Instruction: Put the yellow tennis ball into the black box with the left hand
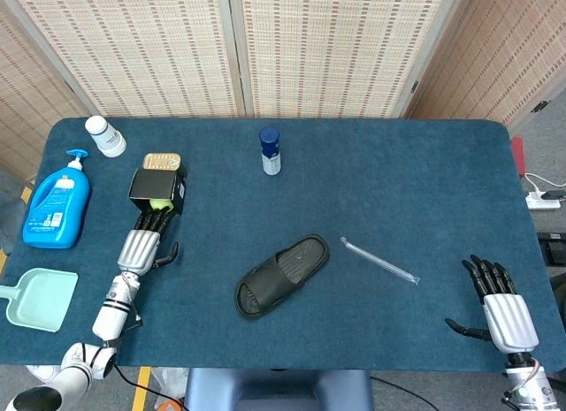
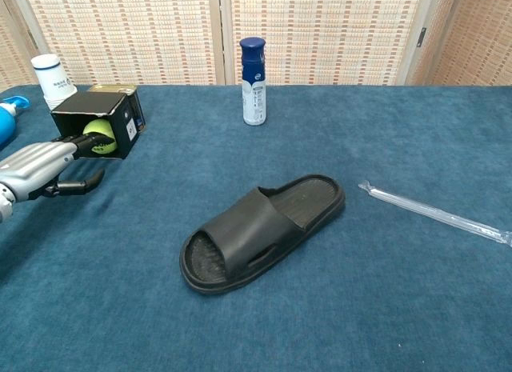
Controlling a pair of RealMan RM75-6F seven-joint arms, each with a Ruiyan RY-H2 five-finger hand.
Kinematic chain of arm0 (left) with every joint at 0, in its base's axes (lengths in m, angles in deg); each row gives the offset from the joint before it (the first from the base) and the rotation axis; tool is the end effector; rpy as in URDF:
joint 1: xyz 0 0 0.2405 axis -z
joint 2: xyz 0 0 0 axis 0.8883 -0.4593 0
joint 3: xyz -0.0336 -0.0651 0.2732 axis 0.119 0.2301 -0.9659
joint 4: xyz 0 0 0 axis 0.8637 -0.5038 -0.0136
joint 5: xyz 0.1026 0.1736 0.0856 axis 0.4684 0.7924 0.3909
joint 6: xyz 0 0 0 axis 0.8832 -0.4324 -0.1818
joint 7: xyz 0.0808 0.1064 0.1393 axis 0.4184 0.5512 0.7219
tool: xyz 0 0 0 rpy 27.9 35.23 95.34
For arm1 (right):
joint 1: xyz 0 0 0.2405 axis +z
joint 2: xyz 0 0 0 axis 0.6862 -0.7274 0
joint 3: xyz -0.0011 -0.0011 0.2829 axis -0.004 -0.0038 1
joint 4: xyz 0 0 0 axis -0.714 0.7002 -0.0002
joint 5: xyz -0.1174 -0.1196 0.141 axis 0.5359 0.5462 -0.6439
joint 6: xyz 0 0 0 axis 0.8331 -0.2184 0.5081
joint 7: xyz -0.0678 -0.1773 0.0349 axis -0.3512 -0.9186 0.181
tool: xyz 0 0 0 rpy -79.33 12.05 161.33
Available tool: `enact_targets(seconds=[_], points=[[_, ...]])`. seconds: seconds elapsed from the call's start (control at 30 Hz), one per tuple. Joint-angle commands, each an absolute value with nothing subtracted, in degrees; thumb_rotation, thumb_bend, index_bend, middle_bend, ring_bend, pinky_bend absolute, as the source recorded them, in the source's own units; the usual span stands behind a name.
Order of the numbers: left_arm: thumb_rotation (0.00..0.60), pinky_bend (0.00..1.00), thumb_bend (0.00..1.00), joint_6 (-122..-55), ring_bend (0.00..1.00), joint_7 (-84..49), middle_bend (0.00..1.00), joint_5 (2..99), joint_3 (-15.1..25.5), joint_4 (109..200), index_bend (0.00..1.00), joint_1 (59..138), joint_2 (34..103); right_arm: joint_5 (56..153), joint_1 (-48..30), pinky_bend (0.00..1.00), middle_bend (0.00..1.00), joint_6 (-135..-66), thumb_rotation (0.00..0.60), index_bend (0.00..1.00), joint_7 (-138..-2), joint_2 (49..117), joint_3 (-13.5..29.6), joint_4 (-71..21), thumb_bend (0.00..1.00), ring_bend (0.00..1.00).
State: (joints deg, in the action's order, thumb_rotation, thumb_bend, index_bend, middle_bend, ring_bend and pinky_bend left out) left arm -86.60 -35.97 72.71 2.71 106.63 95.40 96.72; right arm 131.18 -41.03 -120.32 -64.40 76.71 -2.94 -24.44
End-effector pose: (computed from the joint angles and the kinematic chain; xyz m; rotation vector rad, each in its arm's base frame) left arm -0.3194 0.4201 -0.0564 -1.6126 -0.8855 -0.9046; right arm -0.3851 -0.2047 0.0932 1.4414 -0.9861 0.8677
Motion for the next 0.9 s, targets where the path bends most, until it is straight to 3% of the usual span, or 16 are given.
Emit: enact_targets(seconds=[0.03,0.6,0.77,0.9], points=[[0.054,0.00,0.46,-86.21,0.00,-35.37,0.00,72.51,2.65,107.37,0.06,95.30,96.36,131.29,-41.02,0.00,0.00,-120.38,0.568,0.00,-64.43,76.76,-2.98,-24.37,0.00,0.00],[0.047,0.00,0.42,-85.87,0.00,-31.19,0.00,71.95,1.72,111.71,0.07,93.18,93.79,131.50,-40.95,0.00,0.00,-120.53,0.570,0.00,-64.41,76.84,-3.03,-24.18,0.00,0.00],[0.048,0.00,0.42,-96.04,0.00,-19.58,0.00,71.30,1.03,123.33,0.07,85.90,88.70,131.85,-41.06,0.00,0.00,-121.02,0.569,0.00,-63.47,76.55,-3.11,-24.06,0.00,0.00],[0.051,0.00,0.42,-108.25,0.00,-9.24,0.00,71.68,-3.12,143.41,0.07,74.99,78.53,132.82,-41.26,0.00,0.00,-121.63,0.569,0.00,-62.62,76.37,-3.71,-23.64,0.00,0.00]])
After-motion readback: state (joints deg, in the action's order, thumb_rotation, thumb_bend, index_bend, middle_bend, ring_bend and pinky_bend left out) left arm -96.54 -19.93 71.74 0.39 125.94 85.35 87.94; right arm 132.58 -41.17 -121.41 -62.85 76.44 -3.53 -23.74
